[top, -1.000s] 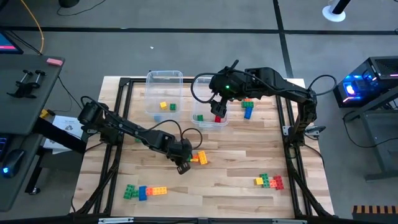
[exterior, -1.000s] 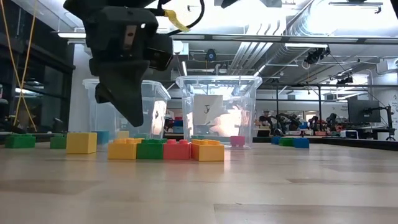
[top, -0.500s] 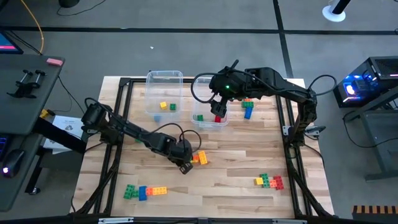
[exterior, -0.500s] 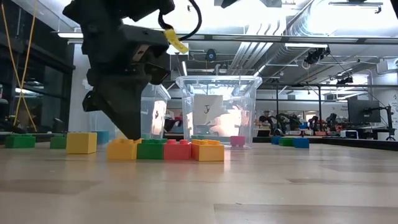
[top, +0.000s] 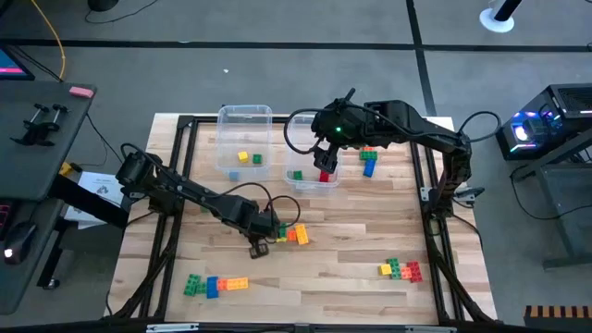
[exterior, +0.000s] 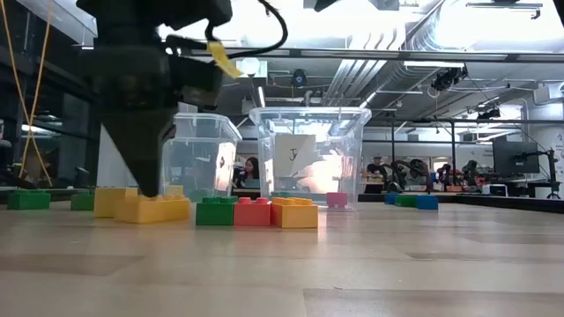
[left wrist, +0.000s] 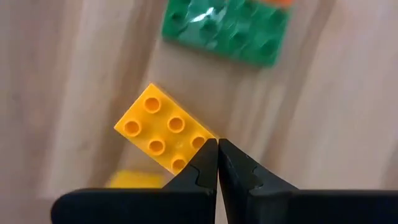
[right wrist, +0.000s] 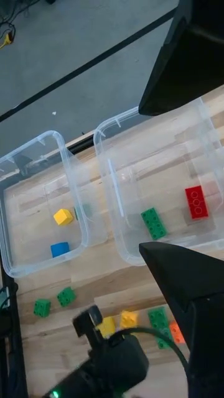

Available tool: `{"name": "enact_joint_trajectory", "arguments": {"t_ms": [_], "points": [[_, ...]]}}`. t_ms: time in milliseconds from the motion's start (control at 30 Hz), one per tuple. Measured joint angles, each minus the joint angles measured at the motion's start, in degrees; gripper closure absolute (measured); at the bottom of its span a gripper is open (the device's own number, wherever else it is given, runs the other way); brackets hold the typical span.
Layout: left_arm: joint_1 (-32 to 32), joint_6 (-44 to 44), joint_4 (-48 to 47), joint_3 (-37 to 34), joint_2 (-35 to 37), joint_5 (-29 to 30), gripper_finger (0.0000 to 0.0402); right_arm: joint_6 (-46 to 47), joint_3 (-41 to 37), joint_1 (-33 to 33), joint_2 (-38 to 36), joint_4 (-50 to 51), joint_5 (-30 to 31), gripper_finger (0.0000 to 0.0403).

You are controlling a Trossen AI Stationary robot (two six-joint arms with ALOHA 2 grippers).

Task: Sort blocks by size
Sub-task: Put the yellow big game piece into the right transparent bin

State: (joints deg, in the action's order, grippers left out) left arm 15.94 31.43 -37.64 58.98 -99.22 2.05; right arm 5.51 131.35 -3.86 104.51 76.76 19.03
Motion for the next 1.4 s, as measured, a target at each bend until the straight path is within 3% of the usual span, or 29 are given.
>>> {"name": "enact_joint_trajectory", "arguments": {"t_ms": [100, 233, 467, 733, 1067, 1200, 1400], "points": [[-0.94, -6.03, -3.31, 0.43, 0.75, -0.11, 0.0401, 0.01, 0.00, 0.00, 0.00, -0.36, 0.00, 0.0057], [-2.33, -7.53, -7.27, 3.85, 3.70, -0.18, 0.0401, 0.01, 0.00, -0.02, 0.00, -0.43, -0.02, 0.0057], [-5.05, 4.95, -7.23, 3.58, 8.55, 1.67, 0.0391, 0.01, 0.00, -0.02, 0.00, -1.14, -0.06, 0.0057], [-6.07, 15.67, -6.64, 1.66, 6.18, 0.77, 0.0280, -0.43, 0.00, -0.02, 0.00, -1.24, -0.09, 0.0057], [-6.18, 16.82, -4.68, 1.66, 5.21, 2.90, 0.0142, -0.60, 0.00, 0.00, 0.00, -1.24, -0.11, 0.0057], [-5.95, 20.86, -4.73, 1.66, 5.21, 3.37, 0.0118, -0.91, 0.00, 0.00, 0.00, -1.24, -0.11, 0.0057], [-4.82, 25.74, -5.94, 1.70, 5.21, 7.14, 0.0115, -1.04, 0.00, -0.01, 0.00, -1.21, -0.11, 0.0057]]}}
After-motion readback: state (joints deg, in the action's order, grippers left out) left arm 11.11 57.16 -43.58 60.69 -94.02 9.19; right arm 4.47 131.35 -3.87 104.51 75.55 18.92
